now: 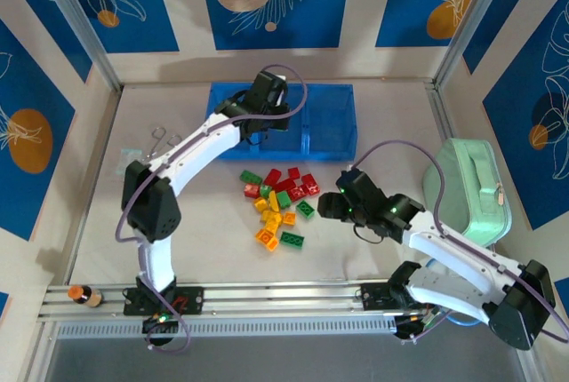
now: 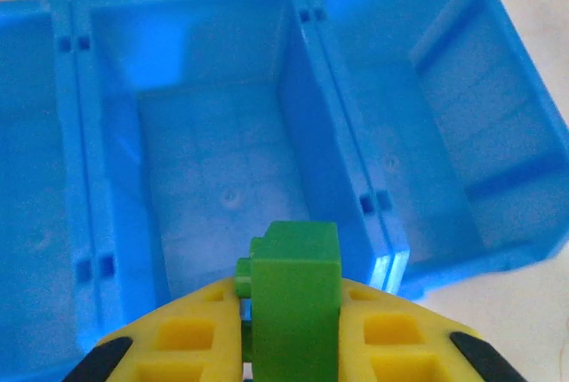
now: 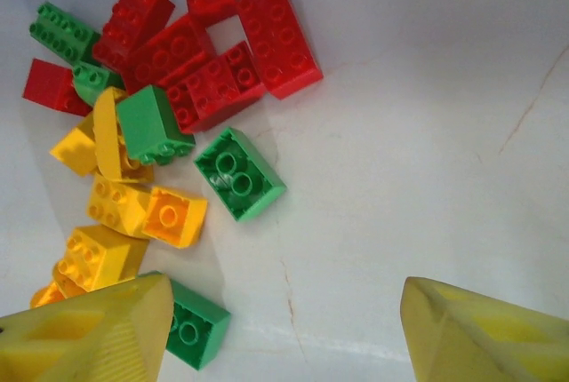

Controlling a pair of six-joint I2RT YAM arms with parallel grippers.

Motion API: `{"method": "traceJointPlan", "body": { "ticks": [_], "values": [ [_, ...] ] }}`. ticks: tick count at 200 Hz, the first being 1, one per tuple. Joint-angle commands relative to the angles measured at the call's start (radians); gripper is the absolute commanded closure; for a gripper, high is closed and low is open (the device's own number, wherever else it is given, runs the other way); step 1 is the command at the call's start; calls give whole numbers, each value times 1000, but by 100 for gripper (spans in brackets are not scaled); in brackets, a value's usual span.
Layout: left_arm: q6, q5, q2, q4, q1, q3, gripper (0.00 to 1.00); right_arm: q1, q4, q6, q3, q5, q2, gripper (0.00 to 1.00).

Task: Sort the legos into containers by color
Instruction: Place the lego in the container.

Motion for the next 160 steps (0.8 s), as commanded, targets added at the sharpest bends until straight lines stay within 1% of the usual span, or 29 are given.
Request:
{"method": "traceJointPlan", "body": {
  "ticks": [1, 53, 65, 91, 112, 120, 145, 160],
  "values": [
    [48, 12, 87, -66, 28, 102, 80, 11, -33, 50, -32, 23, -37, 31],
    [65, 44, 204, -68, 55, 184, 78, 11, -46, 41, -22, 26, -12, 31],
    [65, 54, 222, -72, 59, 199, 75, 11, -53, 39, -13, 26, 6, 31],
    [67, 62, 243, -86, 61, 232, 63, 12, -62, 40, 5, 24, 40, 31],
    [65, 71, 223, -86, 60, 239, 51, 12, -62, 40, 15, 23, 57, 31],
    [65, 72, 209, -84, 60, 239, 48, 12, -62, 40, 17, 22, 61, 31],
    [64, 72, 128, -96, 58, 221, 48, 8, -62, 27, 24, 27, 76, 30],
    [57, 78, 41, -65, 51, 146, 47, -9, -67, 5, 38, 23, 94, 30]
  ]
}}
